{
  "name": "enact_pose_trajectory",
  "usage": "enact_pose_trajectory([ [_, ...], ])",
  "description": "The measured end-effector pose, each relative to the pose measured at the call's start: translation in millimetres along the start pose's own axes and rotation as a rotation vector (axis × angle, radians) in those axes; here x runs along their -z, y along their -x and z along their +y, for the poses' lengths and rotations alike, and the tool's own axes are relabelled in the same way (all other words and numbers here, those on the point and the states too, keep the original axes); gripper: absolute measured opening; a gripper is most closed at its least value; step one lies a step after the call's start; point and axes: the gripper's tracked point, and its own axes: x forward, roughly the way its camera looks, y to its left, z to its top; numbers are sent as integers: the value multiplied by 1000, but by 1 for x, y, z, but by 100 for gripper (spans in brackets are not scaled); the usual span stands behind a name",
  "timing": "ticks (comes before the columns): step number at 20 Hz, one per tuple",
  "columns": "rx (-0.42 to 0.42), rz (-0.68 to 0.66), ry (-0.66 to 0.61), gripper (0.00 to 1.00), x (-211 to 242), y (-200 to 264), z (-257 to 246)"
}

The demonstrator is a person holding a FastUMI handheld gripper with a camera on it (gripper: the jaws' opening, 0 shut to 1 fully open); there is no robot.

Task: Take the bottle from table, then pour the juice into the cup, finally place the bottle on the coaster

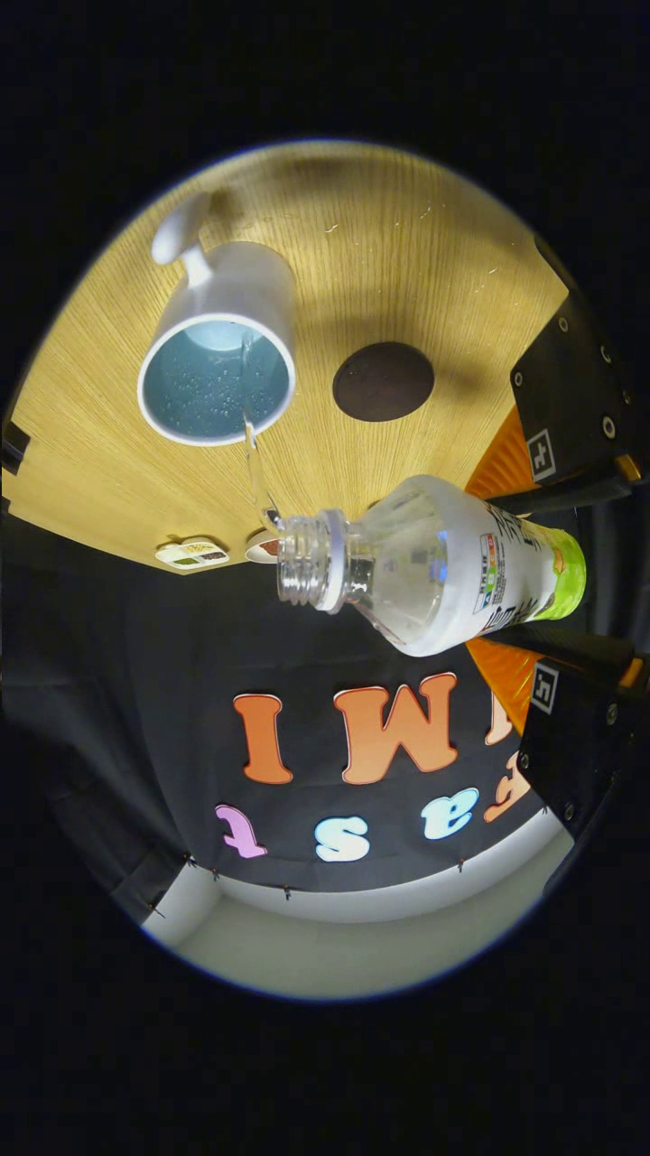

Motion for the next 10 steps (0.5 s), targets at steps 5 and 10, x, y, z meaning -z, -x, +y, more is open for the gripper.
enact_pose_trajectory([
  [5, 6, 5, -22, 58, 0, 0, -1],
  [10, 12, 1, -27, 58, 2, 2, 3],
])
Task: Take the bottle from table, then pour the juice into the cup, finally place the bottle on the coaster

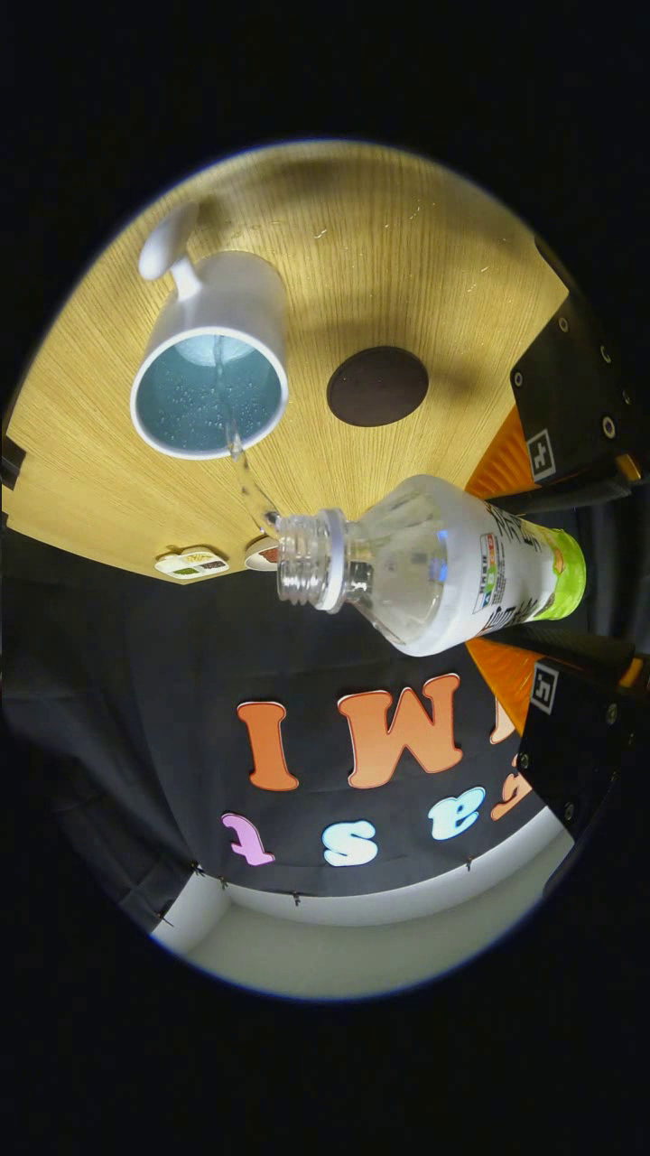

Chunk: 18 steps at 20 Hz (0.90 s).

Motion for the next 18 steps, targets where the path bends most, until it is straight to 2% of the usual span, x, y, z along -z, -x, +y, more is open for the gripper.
enact_pose_trajectory([
  [18, -12, 5, -87, 58, -6, 2, 18],
])
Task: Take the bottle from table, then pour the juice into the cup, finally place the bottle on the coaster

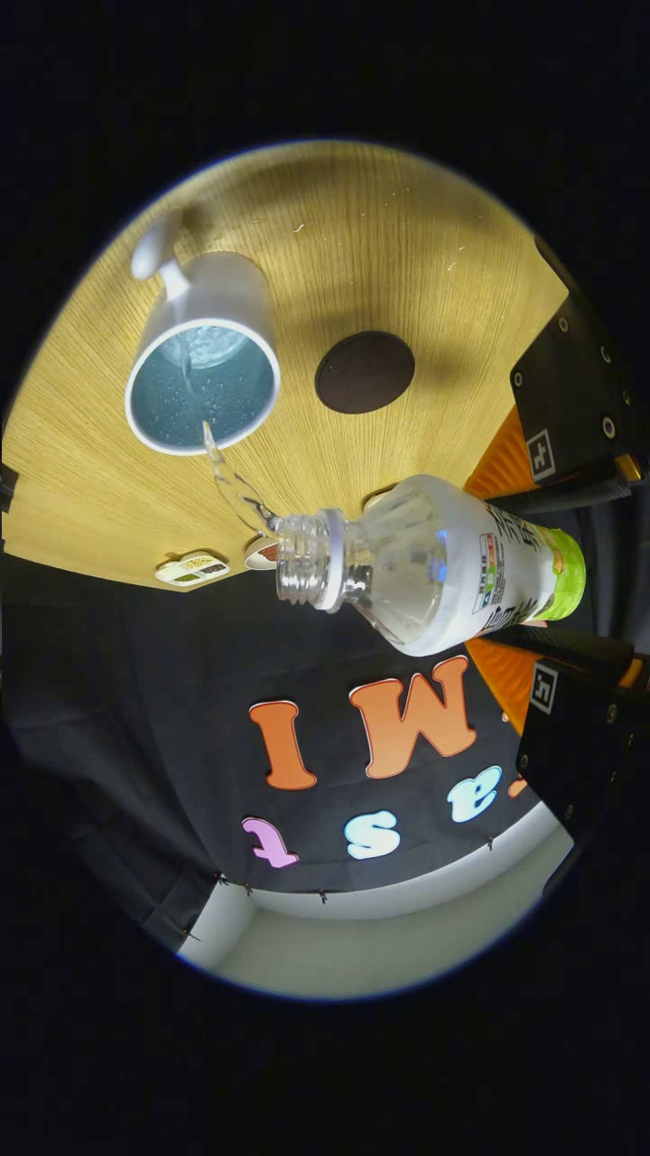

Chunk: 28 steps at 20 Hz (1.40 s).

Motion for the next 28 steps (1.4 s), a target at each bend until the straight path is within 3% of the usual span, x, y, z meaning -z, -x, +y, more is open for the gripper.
enact_pose_trajectory([
  [28, -35, -2, -113, 58, -1, 10, 22],
])
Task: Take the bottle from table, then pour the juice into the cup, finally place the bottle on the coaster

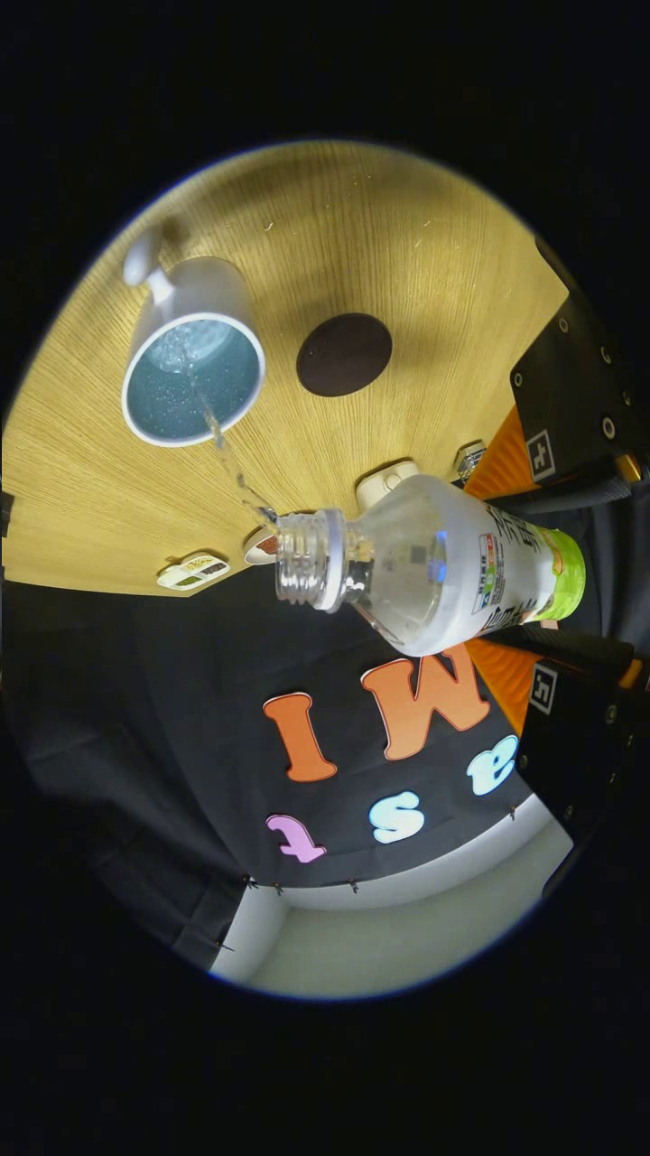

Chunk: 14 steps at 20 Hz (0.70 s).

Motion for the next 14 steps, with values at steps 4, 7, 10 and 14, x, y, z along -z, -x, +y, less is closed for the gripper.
enact_pose_trajectory([
  [4, 1, -1, -15, 58, 1, 0, 1],
  [7, 3, -2, -32, 58, 1, 0, 0],
  [10, 0, -2, -28, 58, -1, 1, 1],
  [14, 1, -9, -49, 58, -6, 1, 4],
])
